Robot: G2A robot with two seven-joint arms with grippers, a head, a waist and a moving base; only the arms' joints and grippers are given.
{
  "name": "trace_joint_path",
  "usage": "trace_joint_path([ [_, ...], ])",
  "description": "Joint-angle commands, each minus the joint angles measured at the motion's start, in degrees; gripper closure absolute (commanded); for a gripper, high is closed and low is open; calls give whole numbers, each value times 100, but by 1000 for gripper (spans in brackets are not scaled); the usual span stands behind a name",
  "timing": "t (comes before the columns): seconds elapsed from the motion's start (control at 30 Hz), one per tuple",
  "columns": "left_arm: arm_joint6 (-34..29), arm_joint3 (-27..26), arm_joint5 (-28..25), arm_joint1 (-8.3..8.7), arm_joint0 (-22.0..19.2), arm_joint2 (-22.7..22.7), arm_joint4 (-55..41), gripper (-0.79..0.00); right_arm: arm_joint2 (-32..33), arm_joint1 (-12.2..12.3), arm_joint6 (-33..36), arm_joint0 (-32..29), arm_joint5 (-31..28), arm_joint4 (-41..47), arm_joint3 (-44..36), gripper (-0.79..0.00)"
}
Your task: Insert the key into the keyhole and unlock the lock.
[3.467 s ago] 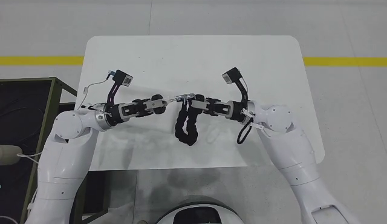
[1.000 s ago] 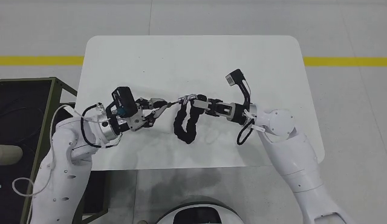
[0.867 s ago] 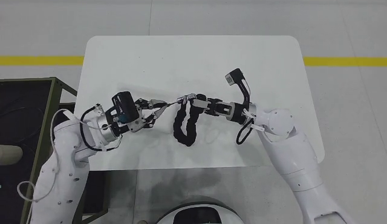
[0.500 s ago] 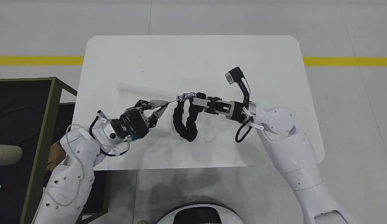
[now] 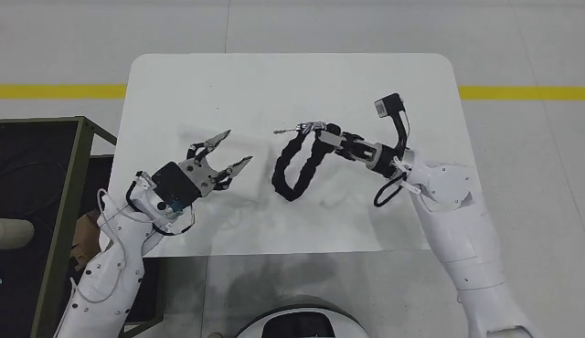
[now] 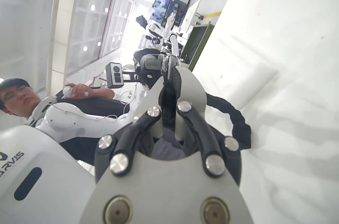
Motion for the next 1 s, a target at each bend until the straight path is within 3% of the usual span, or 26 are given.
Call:
trace_joint_path([
  [0.0,3,-2,3,1,0,2,607,-785,474,80,-141,-175,-235,-435,-249,0],
  [0.1,3,-2,3,1,0,2,607,-785,914,171,-483,-494,-497,-1590,-788,0],
  [0.23,3,-2,3,1,0,2,607,-785,943,229,-774,-764,-622,-3313,-1406,0],
  [0.37,3,-2,3,1,0,2,607,-785,580,246,-1701,-916,-796,-6243,-1852,0],
  [0.5,3,-2,3,1,0,2,607,-785,-246,235,-2818,-1002,-448,-9101,-1619,0],
  [0.63,3,-2,3,1,0,2,607,-785,-737,195,-3225,-915,-134,-9790,-1145,0],
  [0.83,3,-2,3,1,0,2,607,-785,-364,167,-3416,-895,228,-8580,-1104,0],
  [0.87,3,-2,3,1,0,2,607,-785,-317,166,-3404,-911,269,-8447,-1087,-166],
  [0.9,3,-2,3,1,0,2,607,-785,-296,163,-3388,-930,290,-8282,-1067,-785],
  [0.97,3,-2,3,1,0,2,607,-785,-281,153,-3341,-959,361,-7997,-1005,-785],
])
